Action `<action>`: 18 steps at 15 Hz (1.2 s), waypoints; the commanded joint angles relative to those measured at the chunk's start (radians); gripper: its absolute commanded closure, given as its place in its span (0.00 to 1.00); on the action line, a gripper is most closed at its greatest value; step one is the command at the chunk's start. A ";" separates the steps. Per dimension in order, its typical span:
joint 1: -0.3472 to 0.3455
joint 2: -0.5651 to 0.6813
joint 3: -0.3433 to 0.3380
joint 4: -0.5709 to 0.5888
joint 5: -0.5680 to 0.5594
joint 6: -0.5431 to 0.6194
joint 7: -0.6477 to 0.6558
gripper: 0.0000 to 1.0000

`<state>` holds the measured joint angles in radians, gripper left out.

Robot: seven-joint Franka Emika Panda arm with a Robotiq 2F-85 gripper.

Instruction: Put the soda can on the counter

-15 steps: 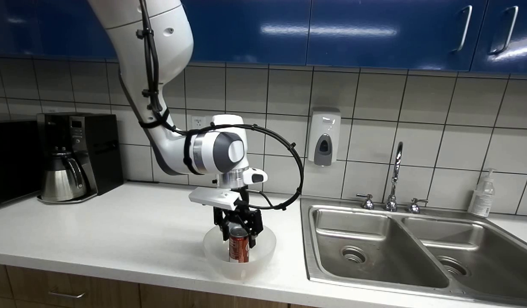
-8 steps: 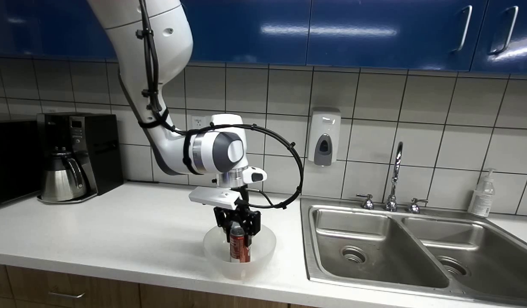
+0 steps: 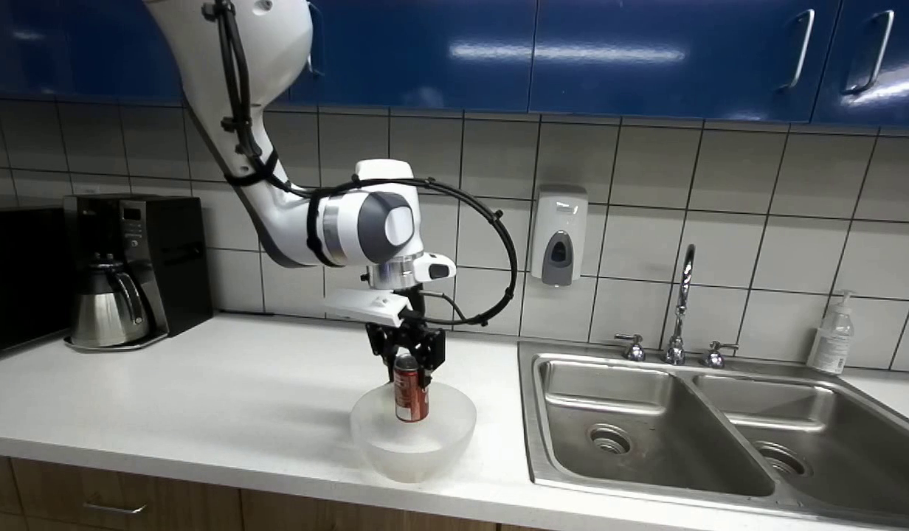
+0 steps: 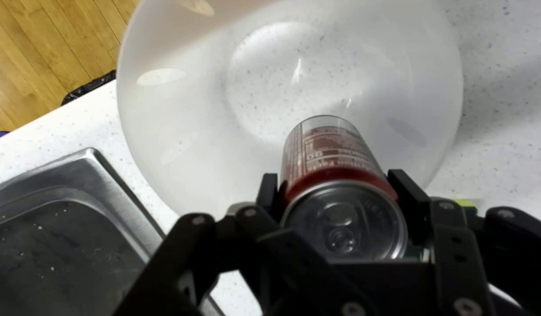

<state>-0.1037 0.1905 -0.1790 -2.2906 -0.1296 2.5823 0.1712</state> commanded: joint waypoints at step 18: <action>0.141 -0.033 0.143 -0.002 0.061 -0.058 0.083 0.61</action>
<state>0.0358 0.1518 -0.0391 -2.2793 -0.0581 2.5266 0.2234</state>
